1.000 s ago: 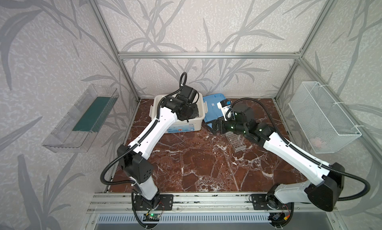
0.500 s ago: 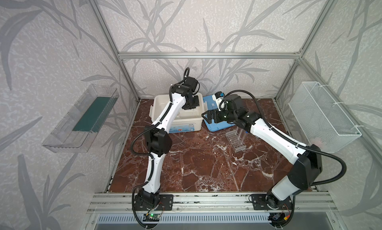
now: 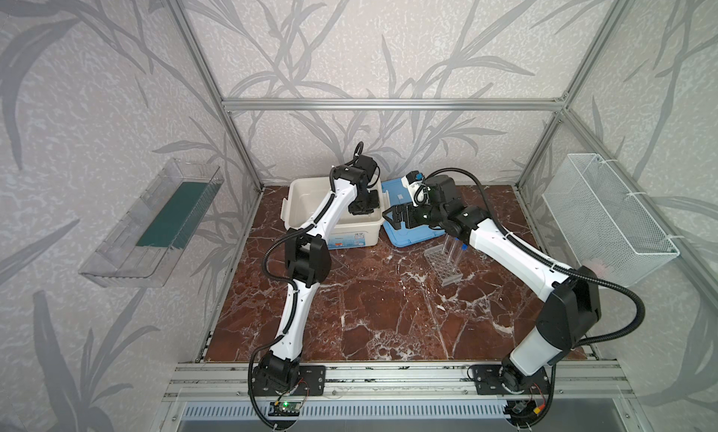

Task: Organize the chemistry lab equipment

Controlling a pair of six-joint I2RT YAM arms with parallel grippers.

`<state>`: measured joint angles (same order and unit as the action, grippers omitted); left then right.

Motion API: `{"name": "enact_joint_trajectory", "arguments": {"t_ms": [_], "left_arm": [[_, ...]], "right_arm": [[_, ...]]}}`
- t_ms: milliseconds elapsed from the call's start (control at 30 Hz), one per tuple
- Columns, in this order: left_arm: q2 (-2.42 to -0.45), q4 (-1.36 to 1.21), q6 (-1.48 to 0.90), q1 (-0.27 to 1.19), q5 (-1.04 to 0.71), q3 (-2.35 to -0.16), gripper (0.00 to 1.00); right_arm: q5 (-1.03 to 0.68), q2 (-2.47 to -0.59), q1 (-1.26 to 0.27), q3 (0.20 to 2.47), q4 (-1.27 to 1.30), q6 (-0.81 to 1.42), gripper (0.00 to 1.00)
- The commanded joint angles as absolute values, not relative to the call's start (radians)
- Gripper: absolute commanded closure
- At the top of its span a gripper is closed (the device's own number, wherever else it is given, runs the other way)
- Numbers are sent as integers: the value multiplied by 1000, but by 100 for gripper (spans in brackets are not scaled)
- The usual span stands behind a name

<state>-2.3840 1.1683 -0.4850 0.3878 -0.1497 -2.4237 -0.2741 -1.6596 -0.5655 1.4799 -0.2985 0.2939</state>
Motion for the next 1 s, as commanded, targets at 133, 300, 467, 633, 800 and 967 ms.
{"name": "enact_joint_trajectory", "arguments": {"t_ms": [133, 300, 467, 633, 800, 967], "left_arm": [[-2368, 1142, -481, 388, -186, -2326, 87], [-2382, 1103, -492, 384, -234, -2281, 85], [-2375, 1036, -505, 381, -263, -2219, 85], [-2406, 1036, -506, 372, -276, -2218, 80], [-2396, 1027, -503, 373, -267, -2193, 71], [-2393, 1052, -495, 368, -228, -2202, 64]], "right_arm": [[-301, -1668, -554, 1492, -284, 278, 1], [-305, -1671, -553, 1494, -284, 278, 1], [-302, -1671, -552, 1494, -290, 271, 1], [-310, -1672, -552, 1496, -291, 273, 1], [-308, -1673, -552, 1494, -295, 268, 0], [-311, -1675, -550, 1499, -296, 272, 1]]}}
